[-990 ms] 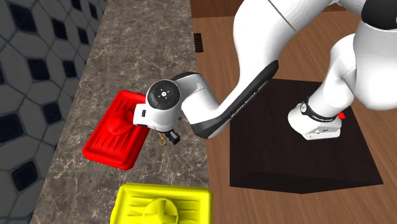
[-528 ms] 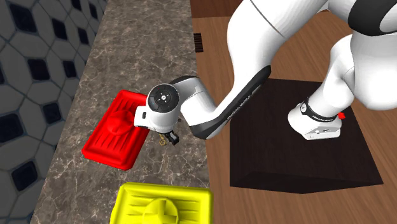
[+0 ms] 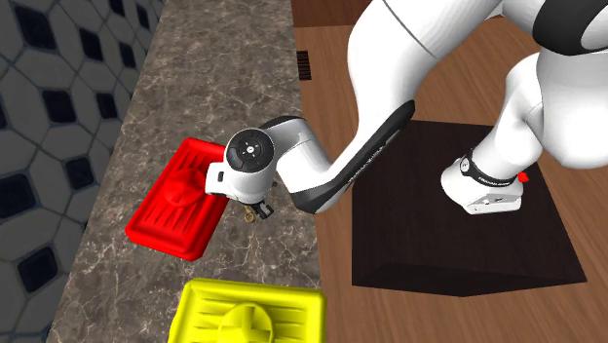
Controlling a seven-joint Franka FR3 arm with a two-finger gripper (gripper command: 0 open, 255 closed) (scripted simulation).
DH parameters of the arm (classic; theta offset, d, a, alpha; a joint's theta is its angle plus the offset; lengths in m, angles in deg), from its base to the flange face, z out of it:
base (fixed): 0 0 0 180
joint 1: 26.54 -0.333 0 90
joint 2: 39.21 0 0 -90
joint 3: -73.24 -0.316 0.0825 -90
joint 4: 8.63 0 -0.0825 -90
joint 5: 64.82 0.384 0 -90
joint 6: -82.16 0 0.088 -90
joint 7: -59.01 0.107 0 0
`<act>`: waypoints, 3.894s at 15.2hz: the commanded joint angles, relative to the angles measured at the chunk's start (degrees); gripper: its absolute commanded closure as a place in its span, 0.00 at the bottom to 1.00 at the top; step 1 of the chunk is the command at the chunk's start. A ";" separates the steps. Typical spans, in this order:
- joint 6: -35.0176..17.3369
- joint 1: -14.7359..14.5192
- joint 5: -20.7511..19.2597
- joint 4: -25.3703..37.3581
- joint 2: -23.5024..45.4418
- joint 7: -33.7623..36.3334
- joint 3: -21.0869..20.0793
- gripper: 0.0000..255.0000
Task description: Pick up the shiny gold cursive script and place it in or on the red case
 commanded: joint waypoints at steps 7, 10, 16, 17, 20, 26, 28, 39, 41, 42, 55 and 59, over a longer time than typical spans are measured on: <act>1.03 0.31 0.62 -0.21 -1.23 -0.67 -0.44 1.00; 2.58 0.74 1.57 -0.40 -3.03 -1.68 -1.09 1.00; 5.81 1.47 3.52 -0.45 -6.46 -3.71 -2.25 1.00; 6.36 1.58 3.84 -0.42 -7.00 -4.04 -2.42 1.00; 8.05 1.87 4.81 -0.23 -8.60 -5.03 -2.91 1.00; 11.54 2.34 6.68 0.49 -11.56 -6.94 -3.73 1.00; 12.74 2.46 7.27 0.84 -12.48 -7.56 -3.96 1.00; 19.51 2.70 9.66 6.23 -14.16 -10.44 -4.71 1.00; 21.63 2.39 9.48 12.70 -9.78 -10.96 -4.58 1.00; 22.79 2.20 9.41 16.12 -7.53 -11.27 -4.50 1.00; 33.34 -0.35 9.21 50.13 15.61 -14.67 -3.42 1.00; 30.99 -0.32 8.86 48.60 16.51 -14.03 -3.23 1.00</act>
